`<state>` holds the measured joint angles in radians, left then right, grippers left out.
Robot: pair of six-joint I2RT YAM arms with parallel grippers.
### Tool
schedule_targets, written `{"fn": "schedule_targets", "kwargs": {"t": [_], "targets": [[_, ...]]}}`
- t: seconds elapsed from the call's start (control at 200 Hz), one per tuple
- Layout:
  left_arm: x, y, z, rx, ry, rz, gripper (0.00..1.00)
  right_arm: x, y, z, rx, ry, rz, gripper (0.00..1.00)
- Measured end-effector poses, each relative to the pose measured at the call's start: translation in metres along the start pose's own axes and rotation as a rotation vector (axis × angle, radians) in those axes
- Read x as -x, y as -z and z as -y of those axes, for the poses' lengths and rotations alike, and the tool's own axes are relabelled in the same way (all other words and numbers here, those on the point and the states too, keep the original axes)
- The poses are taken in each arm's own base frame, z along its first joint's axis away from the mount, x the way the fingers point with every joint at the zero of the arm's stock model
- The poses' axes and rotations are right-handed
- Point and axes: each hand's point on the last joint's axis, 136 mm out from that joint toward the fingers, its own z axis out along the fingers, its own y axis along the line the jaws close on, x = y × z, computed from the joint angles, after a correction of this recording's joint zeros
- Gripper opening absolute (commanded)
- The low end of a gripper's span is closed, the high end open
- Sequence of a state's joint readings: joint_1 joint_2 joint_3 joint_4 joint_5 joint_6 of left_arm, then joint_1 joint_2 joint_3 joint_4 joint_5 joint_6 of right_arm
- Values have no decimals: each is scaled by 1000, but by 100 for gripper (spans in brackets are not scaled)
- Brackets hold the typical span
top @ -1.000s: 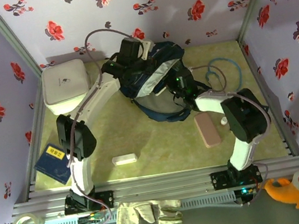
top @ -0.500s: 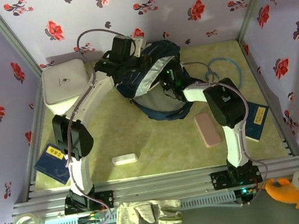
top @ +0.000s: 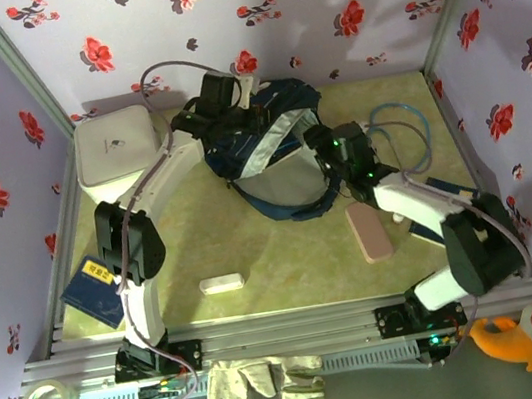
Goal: Pack the student bag
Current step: Place the book in the student bag, then close the student bag at the top-center of the table.
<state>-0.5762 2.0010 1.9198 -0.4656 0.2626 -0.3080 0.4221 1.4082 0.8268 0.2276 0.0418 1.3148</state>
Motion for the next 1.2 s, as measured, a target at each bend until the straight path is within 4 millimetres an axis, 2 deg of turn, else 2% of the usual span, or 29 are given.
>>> {"fn": "schedule_targets", "kwargs": {"t": [0.05,0.12,0.185,0.305,0.4,0.495,0.725,0.82,1.045,1.2], "targets": [[-7,-2,-2,-1,6,-9,10,7,13,11,-50,24,34,72],[-16,-2,-5,1,21,-19,36,21,31,21,-111,62,95,77],[-23,2,-7,5,43,-21,54,33,47,24,-147,104,149,82],[-31,20,-13,15,79,-3,71,50,69,30,-207,178,229,88],[-39,40,-22,43,108,10,76,59,77,34,-253,230,260,90],[-57,63,-43,116,158,17,80,63,80,33,-283,269,268,93],[-117,127,-118,399,307,26,92,62,68,27,-309,318,242,99],[-147,154,-149,533,370,31,99,58,57,23,-316,337,214,99],[-226,215,-216,828,584,35,100,34,28,11,-304,370,104,99],[-265,255,-246,962,746,90,100,17,17,6,-291,397,46,99]]}}
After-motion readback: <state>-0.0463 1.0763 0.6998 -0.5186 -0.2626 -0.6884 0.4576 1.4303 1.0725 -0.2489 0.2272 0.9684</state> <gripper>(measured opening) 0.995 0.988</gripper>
